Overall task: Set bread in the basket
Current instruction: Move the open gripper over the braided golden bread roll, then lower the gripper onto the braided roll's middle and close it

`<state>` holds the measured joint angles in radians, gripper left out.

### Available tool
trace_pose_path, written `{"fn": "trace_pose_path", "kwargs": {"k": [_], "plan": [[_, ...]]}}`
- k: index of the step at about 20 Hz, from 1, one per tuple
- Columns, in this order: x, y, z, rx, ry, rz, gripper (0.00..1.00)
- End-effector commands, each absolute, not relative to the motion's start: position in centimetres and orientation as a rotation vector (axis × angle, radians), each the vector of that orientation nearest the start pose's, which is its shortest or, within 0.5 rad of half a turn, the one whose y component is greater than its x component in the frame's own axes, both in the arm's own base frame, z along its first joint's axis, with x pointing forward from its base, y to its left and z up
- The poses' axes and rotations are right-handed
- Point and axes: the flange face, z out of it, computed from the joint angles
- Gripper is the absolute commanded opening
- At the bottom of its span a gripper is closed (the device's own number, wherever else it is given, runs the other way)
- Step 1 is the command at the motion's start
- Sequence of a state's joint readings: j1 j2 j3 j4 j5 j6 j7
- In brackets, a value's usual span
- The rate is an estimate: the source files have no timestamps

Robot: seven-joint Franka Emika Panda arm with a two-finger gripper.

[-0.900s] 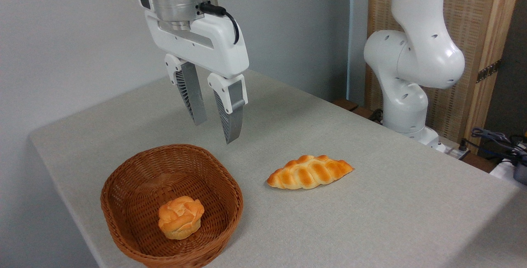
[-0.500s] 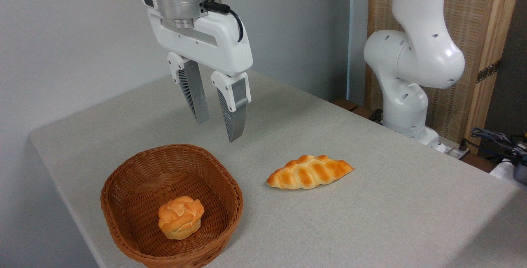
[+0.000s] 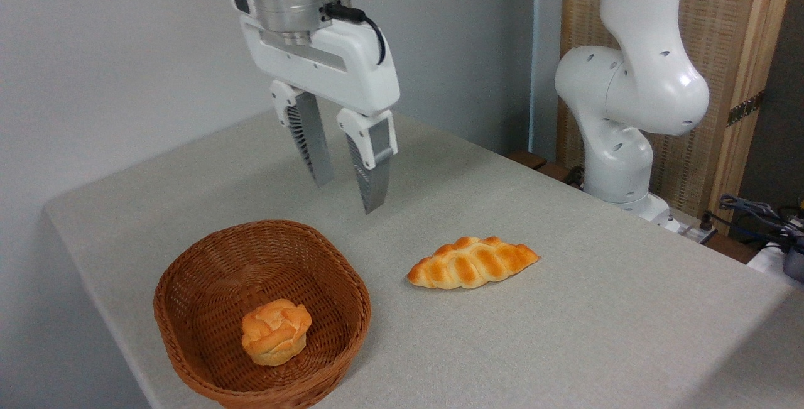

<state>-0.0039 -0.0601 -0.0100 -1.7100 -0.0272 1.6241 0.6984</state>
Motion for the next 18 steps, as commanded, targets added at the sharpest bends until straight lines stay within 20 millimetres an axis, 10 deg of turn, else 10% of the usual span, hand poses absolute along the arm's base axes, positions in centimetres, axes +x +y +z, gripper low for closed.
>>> {"fn": "trace_pose_path", "kwargs": {"k": [1,11,18], "plan": [[50.2,-0.7,58.8,-2.927,1.242,0.041,1.0],[40.9,1.9,51.4,-2.711,1.753,0.023,1.0],[39.5,3.3,46.8,-2.663,1.859,0.115,1.0]]}}
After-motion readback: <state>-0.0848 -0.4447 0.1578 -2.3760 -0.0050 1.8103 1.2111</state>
